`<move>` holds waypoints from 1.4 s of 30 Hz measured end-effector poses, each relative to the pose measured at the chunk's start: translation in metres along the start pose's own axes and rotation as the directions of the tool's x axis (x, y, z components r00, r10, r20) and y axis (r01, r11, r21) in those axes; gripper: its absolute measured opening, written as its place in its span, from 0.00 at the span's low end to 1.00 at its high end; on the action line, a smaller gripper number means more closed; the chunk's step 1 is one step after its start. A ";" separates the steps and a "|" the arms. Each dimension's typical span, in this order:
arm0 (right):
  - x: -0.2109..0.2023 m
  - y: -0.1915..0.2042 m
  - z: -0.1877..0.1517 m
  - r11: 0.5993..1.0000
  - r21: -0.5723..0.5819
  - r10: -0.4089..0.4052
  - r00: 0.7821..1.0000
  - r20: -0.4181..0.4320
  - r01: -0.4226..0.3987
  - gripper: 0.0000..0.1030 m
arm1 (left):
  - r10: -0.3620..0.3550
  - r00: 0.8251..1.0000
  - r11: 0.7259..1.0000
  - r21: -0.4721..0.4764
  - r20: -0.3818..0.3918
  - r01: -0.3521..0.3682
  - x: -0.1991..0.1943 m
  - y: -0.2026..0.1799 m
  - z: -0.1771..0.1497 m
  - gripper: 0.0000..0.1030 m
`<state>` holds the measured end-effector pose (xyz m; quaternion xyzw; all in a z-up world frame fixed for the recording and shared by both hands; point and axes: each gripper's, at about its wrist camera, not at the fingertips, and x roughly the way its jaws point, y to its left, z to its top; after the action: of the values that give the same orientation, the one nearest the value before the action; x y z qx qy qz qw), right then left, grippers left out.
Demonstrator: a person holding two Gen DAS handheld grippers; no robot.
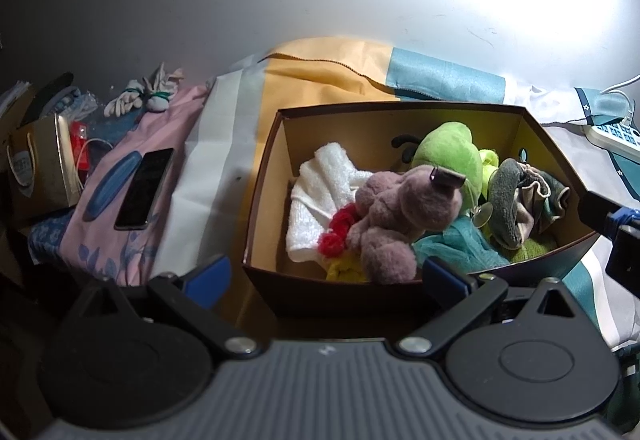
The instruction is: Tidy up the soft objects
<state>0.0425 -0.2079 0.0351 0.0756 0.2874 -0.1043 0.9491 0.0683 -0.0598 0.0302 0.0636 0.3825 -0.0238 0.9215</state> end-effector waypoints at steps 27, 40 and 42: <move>0.002 -0.002 -0.003 1.000 -0.003 -0.002 1.000 -0.004 0.002 0.49 | -0.031 0.999 0.999 0.019 0.006 0.031 -0.002 -0.004 -0.002 0.99; 0.002 -0.001 -0.003 1.000 -0.005 0.000 1.000 -0.008 0.000 0.49 | -0.052 0.999 0.999 0.002 -0.004 0.052 0.000 -0.003 -0.003 0.95; 0.002 -0.001 -0.003 1.000 -0.005 0.000 1.000 -0.007 0.000 0.49 | -0.050 0.999 0.999 0.000 -0.003 0.050 0.000 -0.003 -0.003 0.94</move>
<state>0.0423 -0.2090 0.0313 0.0735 0.2909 -0.1032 0.9483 0.0658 -0.0624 0.0273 0.0541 0.3854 -0.0470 0.9200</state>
